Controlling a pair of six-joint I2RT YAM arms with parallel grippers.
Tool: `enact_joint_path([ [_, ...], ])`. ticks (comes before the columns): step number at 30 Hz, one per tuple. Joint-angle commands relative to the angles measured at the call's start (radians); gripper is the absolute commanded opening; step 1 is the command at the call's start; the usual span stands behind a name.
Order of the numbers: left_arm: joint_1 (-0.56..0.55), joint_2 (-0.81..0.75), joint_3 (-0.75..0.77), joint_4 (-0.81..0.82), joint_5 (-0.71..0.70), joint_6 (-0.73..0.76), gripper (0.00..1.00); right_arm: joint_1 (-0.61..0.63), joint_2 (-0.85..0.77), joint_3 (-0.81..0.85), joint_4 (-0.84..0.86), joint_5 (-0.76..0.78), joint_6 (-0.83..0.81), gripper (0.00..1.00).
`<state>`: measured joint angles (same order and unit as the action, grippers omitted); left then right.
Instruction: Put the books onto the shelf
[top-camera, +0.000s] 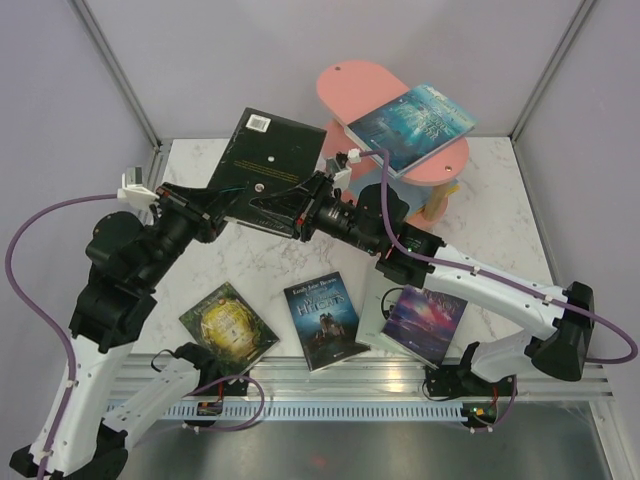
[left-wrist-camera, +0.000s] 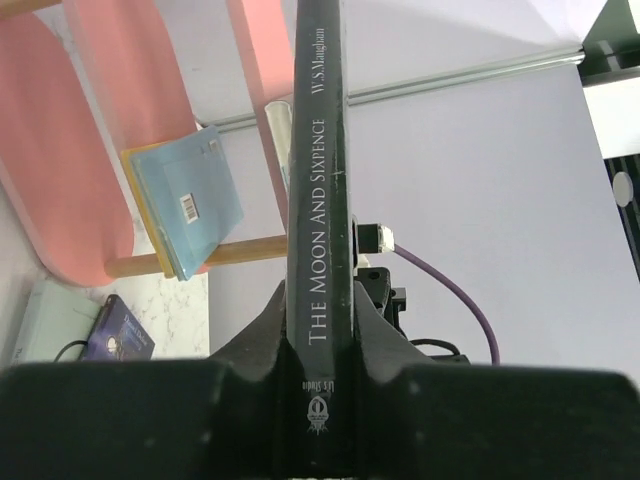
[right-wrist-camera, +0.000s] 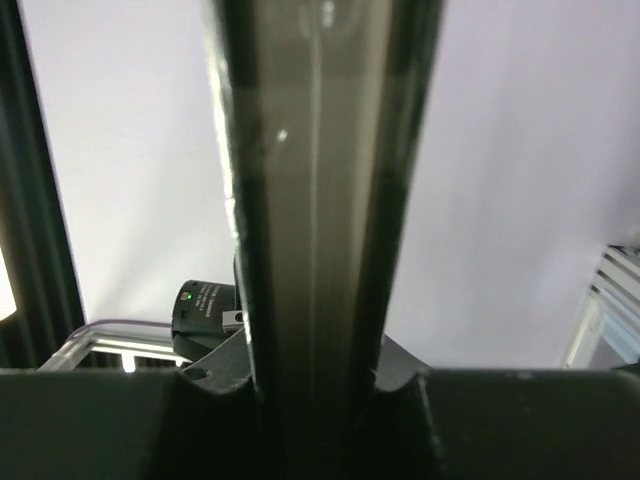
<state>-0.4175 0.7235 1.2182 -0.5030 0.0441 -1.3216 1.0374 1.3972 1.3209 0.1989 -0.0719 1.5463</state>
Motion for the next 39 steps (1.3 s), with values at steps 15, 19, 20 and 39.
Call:
enact_joint_path([
  [15,0.006,0.148,0.239,-0.109,-0.064,0.349,0.02,0.003,-0.127,0.113,-0.119,0.012,-0.225,0.98],
  [19,0.008,0.166,0.256,-0.121,-0.032,0.400,0.02,0.003,-0.173,0.141,-0.255,0.020,-0.293,0.98],
  [20,0.009,0.166,0.251,-0.124,-0.015,0.406,0.02,0.003,-0.205,0.141,-0.283,0.024,-0.317,0.98],
  [39,0.235,0.257,-0.152,0.596,0.537,0.078,0.02,0.004,-0.633,0.224,-0.927,0.465,-0.519,0.98],
])
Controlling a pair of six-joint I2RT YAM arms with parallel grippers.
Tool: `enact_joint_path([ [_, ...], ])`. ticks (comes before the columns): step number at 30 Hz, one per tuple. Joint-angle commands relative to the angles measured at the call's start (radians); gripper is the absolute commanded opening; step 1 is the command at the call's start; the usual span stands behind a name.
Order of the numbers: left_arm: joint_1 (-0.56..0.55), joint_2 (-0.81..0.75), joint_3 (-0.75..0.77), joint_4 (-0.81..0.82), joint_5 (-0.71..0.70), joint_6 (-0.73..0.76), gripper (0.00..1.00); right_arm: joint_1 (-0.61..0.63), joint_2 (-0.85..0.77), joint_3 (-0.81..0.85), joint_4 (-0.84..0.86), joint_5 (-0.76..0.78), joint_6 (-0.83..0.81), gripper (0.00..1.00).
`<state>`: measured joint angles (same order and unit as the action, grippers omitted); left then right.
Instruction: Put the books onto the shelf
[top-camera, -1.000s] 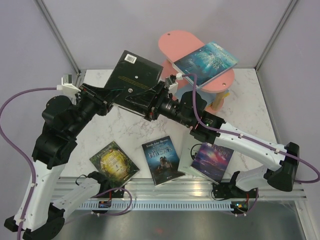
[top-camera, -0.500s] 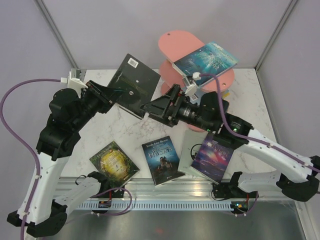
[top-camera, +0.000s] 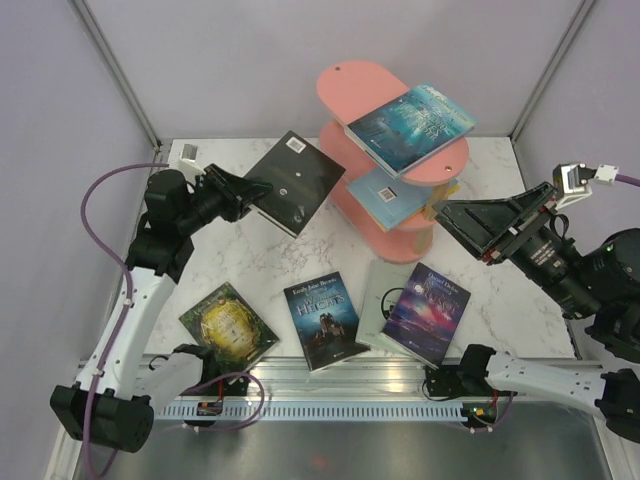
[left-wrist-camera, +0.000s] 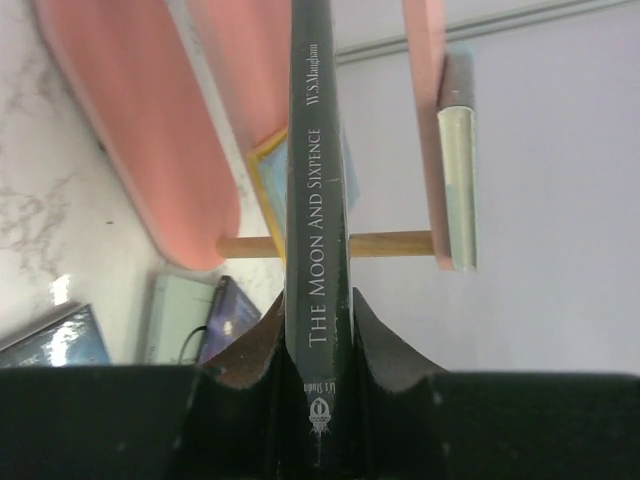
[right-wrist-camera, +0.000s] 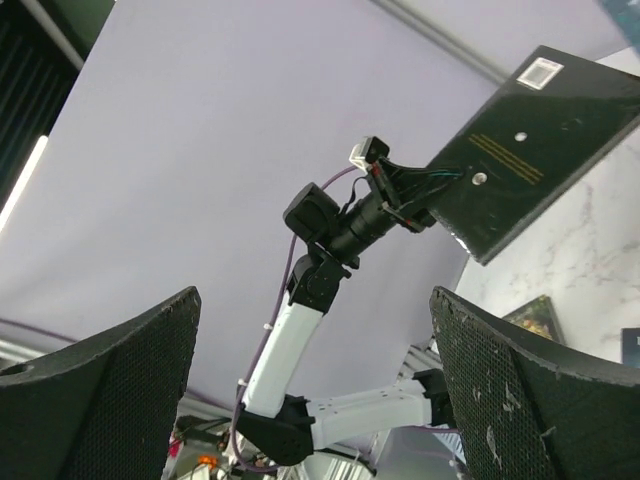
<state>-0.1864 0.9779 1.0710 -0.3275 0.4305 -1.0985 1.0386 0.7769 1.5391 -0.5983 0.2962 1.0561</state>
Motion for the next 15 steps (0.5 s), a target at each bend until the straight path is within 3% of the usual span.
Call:
enact_joint_path([
  [1,0.004,0.013,-0.006,0.441,0.163,-0.167,0.02,0.001,-0.039,0.004,-0.139,0.106,-0.013,0.98],
  [15,-0.045,0.268,0.004,0.685,0.240,-0.274,0.02,0.003,-0.140,0.003,-0.219,0.202,0.028,0.98],
])
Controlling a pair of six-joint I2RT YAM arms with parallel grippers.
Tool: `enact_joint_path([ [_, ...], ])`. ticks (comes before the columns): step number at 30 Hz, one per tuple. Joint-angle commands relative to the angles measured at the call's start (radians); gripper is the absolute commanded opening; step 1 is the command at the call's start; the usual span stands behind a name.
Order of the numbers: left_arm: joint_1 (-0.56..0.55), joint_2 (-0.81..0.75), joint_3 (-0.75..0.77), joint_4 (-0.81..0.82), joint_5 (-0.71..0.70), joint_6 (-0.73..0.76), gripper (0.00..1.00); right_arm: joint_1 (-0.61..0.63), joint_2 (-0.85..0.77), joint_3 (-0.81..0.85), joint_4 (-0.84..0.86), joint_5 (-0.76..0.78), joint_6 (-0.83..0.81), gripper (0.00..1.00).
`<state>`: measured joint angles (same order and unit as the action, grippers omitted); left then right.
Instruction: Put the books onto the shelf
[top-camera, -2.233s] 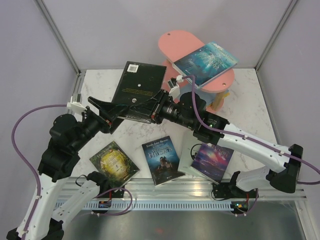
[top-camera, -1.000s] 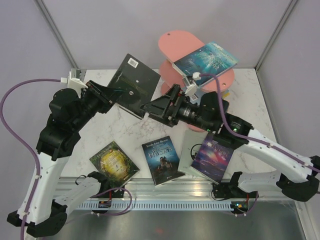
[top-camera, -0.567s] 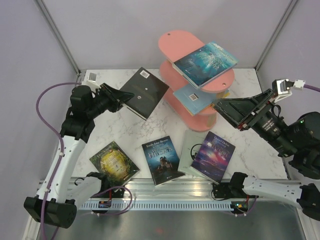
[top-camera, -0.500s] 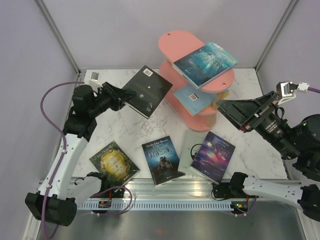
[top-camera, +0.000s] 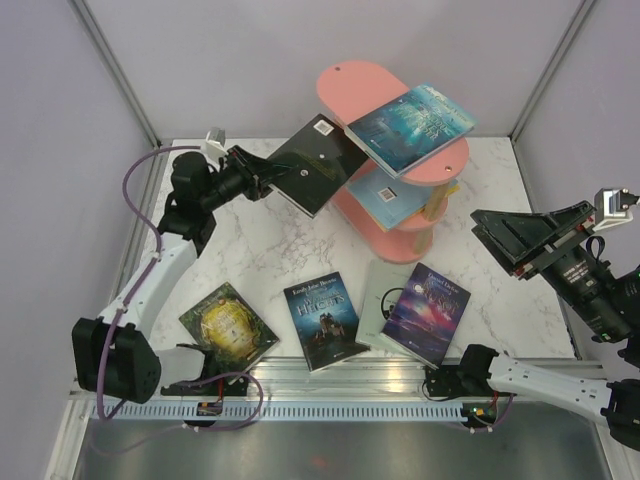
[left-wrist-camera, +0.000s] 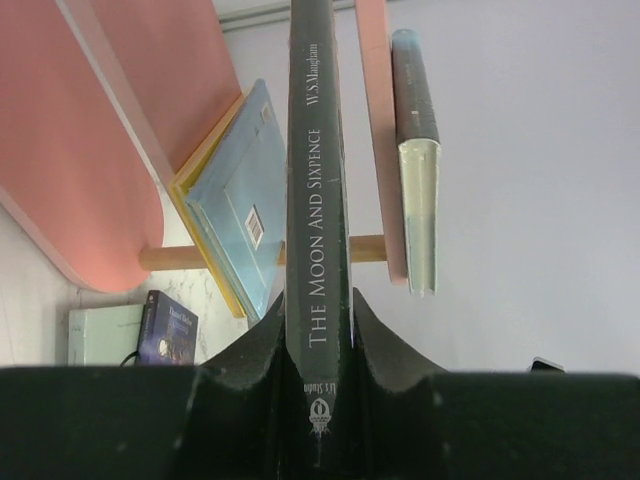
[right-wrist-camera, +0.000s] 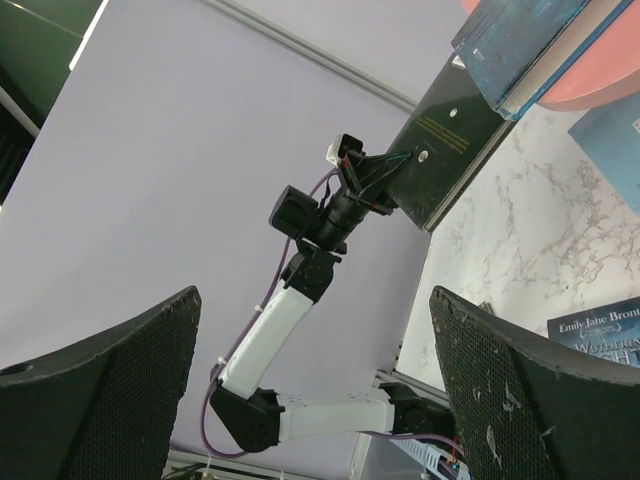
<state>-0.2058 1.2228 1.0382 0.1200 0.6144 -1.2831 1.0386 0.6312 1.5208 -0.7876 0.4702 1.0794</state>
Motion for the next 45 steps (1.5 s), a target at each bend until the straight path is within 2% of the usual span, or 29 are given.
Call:
enact_joint_path([
  [1,-0.035,0.041,0.043,0.281,0.053,-0.097,0.02,0.001,0.005,0.021,-0.033,0.030,0.007,0.98],
  [11,-0.217,0.266,0.198,0.359,-0.015,-0.104,0.02,0.001,-0.004,0.016,-0.048,0.036,0.022,0.98],
  [21,-0.348,0.437,0.258,0.421,-0.125,-0.097,0.02,0.001,-0.018,-0.002,-0.061,0.048,0.031,0.98],
  [40,-0.399,0.601,0.396,0.374,-0.111,-0.061,0.02,0.001,-0.037,-0.039,-0.062,0.074,0.034,0.98],
  [43,-0.399,0.607,0.422,0.319,-0.099,-0.042,0.02,0.001,-0.038,-0.042,-0.062,0.077,0.034,0.98],
  [45,-0.397,0.606,0.442,0.235,-0.094,0.002,0.09,0.001,-0.039,-0.042,-0.062,0.081,0.033,0.98],
])
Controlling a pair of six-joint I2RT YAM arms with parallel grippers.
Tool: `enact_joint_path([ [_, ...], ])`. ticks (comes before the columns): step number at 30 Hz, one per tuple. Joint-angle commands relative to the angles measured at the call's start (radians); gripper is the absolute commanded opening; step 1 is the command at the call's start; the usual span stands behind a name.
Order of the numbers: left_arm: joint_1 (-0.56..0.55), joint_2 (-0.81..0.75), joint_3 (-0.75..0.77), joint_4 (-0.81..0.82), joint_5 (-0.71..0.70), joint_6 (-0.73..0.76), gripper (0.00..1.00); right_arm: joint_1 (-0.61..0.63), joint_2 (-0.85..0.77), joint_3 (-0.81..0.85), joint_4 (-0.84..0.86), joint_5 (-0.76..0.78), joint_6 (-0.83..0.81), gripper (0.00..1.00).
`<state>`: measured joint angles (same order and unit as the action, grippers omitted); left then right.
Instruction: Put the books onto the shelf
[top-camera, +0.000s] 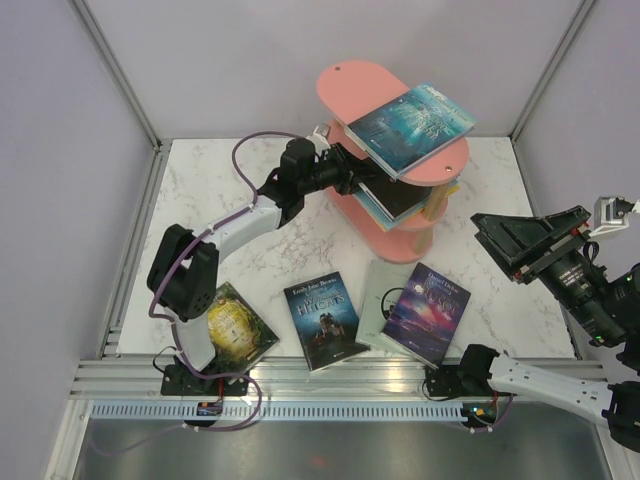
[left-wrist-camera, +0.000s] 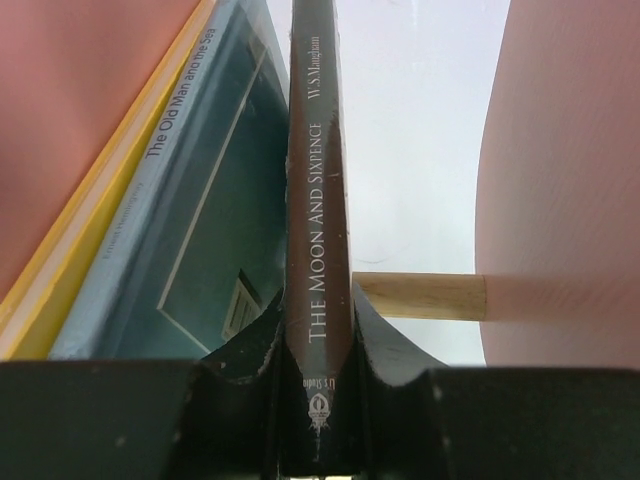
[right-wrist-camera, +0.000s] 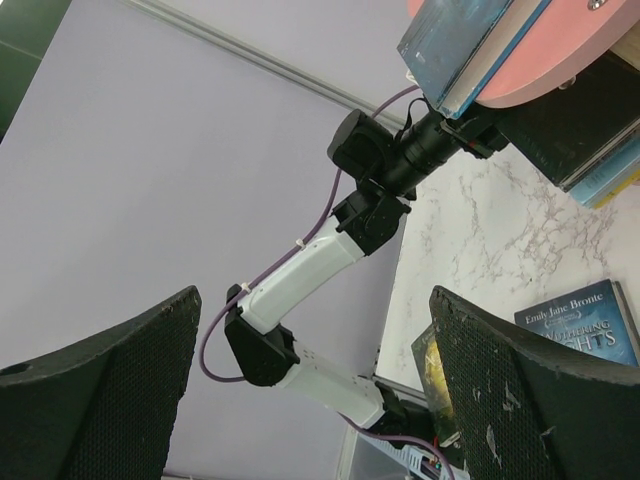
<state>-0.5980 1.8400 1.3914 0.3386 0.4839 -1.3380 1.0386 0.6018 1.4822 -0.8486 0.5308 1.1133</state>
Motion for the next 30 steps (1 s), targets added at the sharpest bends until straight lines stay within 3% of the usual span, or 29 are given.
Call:
enact_joint_path([
  [1,-0.003,-0.016,0.103,-0.005,0.036,0.071,0.15,0.001,-0.007,-0.005,-0.001,0.021,-0.004,0.98],
  [2,-0.002,-0.021,0.107,-0.033,0.032,0.097,0.26,0.001,-0.008,-0.005,-0.001,0.021,-0.003,0.98],
  [4,0.003,-0.033,0.112,-0.094,0.030,0.121,0.35,0.003,-0.008,-0.008,-0.001,0.023,-0.003,0.98],
  [5,0.010,-0.047,0.116,-0.122,0.025,0.153,0.46,0.001,-0.008,-0.008,-0.001,0.024,-0.003,0.98],
  [7,0.018,-0.059,0.144,-0.243,0.016,0.203,0.57,0.003,-0.011,-0.010,0.000,0.026,-0.001,0.98],
  [8,0.026,-0.070,0.155,-0.289,-0.005,0.261,0.69,0.001,-0.013,-0.011,-0.001,0.028,-0.003,0.98],
  [13,0.049,-0.113,0.195,-0.530,-0.071,0.417,0.96,0.003,-0.020,-0.026,0.002,0.032,0.006,0.98],
  [22,0.112,-0.231,0.185,-0.693,-0.264,0.513,1.00,0.001,-0.005,-0.040,0.006,0.015,0.011,0.98],
  [30,0.256,-0.376,0.120,-0.800,-0.248,0.579,1.00,0.001,0.041,-0.048,0.013,-0.053,-0.036,0.98],
])
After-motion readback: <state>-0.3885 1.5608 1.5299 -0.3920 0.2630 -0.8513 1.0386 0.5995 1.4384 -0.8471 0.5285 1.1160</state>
